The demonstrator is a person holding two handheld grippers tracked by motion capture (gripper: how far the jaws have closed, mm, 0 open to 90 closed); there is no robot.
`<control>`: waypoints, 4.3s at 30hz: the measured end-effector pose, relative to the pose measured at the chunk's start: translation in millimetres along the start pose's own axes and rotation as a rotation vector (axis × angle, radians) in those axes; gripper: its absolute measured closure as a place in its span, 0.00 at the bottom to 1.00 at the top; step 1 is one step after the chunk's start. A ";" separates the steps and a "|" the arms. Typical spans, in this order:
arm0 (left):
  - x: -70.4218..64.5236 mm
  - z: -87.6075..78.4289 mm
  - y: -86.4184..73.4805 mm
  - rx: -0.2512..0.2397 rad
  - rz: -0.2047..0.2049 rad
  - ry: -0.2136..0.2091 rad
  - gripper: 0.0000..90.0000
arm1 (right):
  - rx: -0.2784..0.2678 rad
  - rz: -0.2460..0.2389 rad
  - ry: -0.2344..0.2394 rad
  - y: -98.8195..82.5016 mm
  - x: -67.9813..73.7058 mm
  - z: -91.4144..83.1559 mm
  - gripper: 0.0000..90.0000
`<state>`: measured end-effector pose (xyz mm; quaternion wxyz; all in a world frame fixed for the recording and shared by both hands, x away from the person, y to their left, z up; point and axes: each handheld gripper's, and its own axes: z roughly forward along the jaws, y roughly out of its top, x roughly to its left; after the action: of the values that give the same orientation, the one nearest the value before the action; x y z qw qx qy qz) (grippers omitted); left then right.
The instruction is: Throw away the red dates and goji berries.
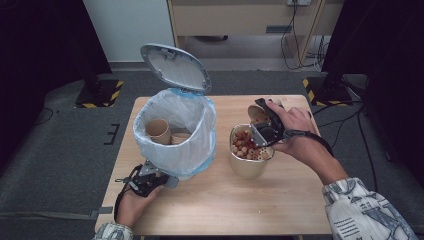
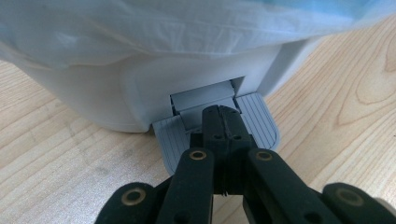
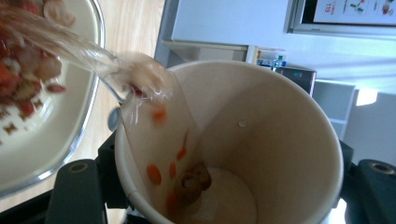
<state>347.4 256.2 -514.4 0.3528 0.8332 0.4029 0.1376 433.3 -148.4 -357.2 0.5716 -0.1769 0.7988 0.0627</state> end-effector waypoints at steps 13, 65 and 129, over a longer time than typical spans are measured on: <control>0.1 0.0 0.0 0.000 0.000 0.000 1.00 | 0.037 -0.121 -0.013 4.9 -0.6 1.6 0.31; 0.1 0.0 0.0 0.000 0.000 -0.001 1.00 | 0.131 -0.456 -0.134 30.1 2.2 -2.1 0.32; 0.5 0.0 -0.3 -0.002 -0.001 -0.003 1.00 | 0.016 -0.089 -0.042 9.9 0.7 0.5 0.32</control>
<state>347.6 256.8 -514.6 0.3541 0.8329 0.4027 0.1367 430.0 -139.2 -359.0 0.5921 -0.2062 0.7783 0.0344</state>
